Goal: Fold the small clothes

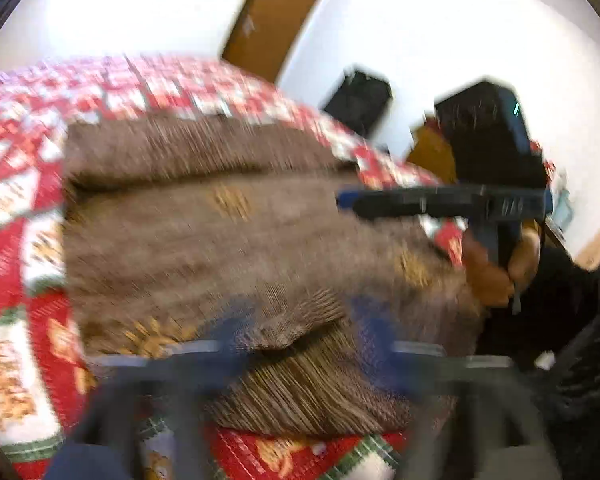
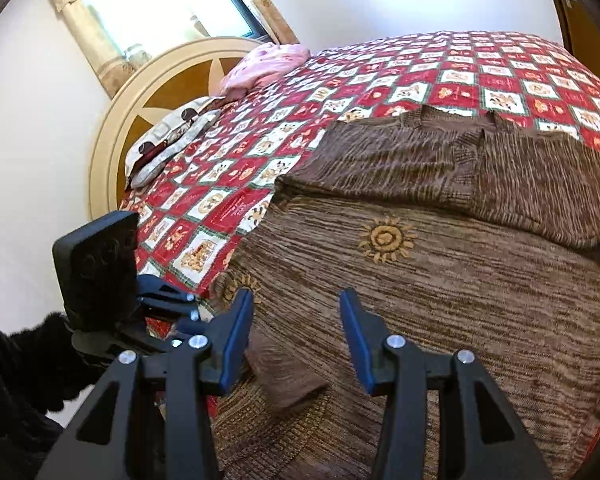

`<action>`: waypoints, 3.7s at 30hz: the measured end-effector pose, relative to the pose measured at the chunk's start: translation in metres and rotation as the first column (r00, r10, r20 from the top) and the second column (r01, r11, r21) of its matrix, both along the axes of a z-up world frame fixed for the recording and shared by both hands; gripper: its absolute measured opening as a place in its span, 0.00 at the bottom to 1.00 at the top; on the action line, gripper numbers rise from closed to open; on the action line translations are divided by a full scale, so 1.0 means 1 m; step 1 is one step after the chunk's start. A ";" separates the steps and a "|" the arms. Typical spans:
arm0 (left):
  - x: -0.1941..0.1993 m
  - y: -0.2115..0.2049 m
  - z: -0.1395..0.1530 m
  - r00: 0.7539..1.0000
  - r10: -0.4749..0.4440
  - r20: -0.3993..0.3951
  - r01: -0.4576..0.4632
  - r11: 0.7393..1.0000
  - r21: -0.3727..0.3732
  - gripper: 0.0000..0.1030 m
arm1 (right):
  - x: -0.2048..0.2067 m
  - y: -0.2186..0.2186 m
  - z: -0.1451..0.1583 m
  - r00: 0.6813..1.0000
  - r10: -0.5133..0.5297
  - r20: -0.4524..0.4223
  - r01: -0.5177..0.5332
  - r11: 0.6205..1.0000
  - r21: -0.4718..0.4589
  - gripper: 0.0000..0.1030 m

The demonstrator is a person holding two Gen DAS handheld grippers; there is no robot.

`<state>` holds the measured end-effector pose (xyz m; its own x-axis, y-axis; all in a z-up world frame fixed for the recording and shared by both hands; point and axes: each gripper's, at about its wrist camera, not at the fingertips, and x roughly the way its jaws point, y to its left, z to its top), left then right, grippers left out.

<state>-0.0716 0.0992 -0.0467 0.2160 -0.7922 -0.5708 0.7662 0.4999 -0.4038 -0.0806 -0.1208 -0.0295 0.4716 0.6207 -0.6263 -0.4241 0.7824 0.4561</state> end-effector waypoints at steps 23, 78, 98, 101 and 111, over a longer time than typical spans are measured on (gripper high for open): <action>-0.008 -0.070 -0.036 0.901 -0.409 0.144 0.307 0.836 0.455 0.21 | -0.064 -0.064 0.038 0.963 -0.244 0.114 0.260 0.954 -0.151 0.48; 0.135 0.011 -0.029 0.948 0.302 -0.097 -0.280 0.941 0.189 0.21 | -0.024 -0.093 -0.001 0.937 -0.346 0.042 0.338 0.874 -0.349 0.10; 0.171 0.041 0.076 0.885 0.463 -0.035 -0.464 0.878 -0.120 0.07 | 0.050 -0.076 0.106 0.916 -0.280 0.287 0.375 0.853 -0.363 0.09; 0.199 0.039 0.072 0.852 0.521 -0.042 -0.522 0.844 -0.123 0.07 | 0.087 -0.082 0.110 0.892 -0.298 0.340 0.424 0.816 -0.394 0.07; 0.281 0.004 -0.024 0.769 0.633 -0.093 -0.624 0.774 0.106 0.07 | 0.186 -0.122 0.012 0.838 -0.495 0.227 0.542 0.713 -0.445 0.07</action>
